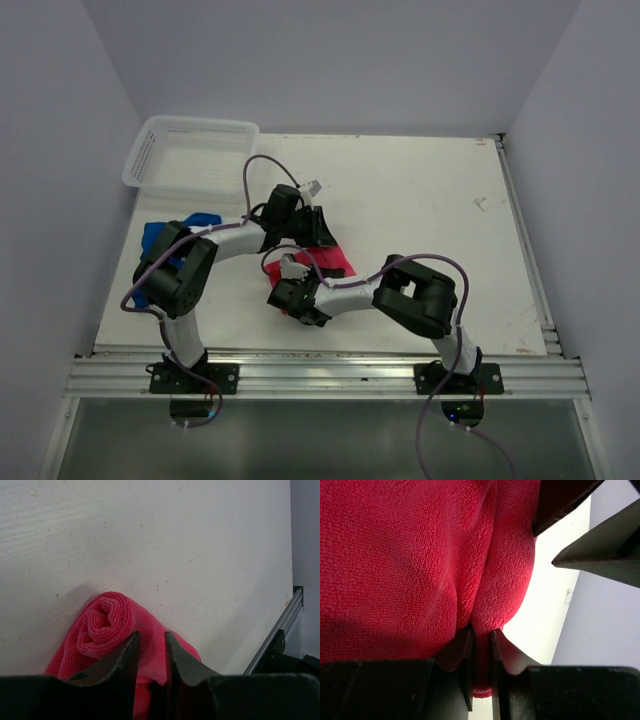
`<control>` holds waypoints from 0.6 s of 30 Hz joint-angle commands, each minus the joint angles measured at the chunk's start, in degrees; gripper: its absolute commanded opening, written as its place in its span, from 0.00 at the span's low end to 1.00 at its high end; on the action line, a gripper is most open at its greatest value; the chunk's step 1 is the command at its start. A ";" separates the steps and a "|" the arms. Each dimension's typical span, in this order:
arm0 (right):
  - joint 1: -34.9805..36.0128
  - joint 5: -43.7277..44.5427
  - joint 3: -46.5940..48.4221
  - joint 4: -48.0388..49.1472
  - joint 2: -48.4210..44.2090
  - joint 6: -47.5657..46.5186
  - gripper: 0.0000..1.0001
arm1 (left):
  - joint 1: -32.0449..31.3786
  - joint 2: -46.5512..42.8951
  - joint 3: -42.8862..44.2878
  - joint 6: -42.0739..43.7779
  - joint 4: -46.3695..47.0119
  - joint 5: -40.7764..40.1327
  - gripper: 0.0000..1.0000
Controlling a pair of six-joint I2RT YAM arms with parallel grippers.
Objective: Roll the towels
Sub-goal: Roll the towel
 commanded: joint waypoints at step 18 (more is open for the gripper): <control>-1.93 -8.74 -5.23 1.58 -15.46 12.53 0.48 | -0.33 5.55 -0.62 0.19 2.85 -3.76 0.30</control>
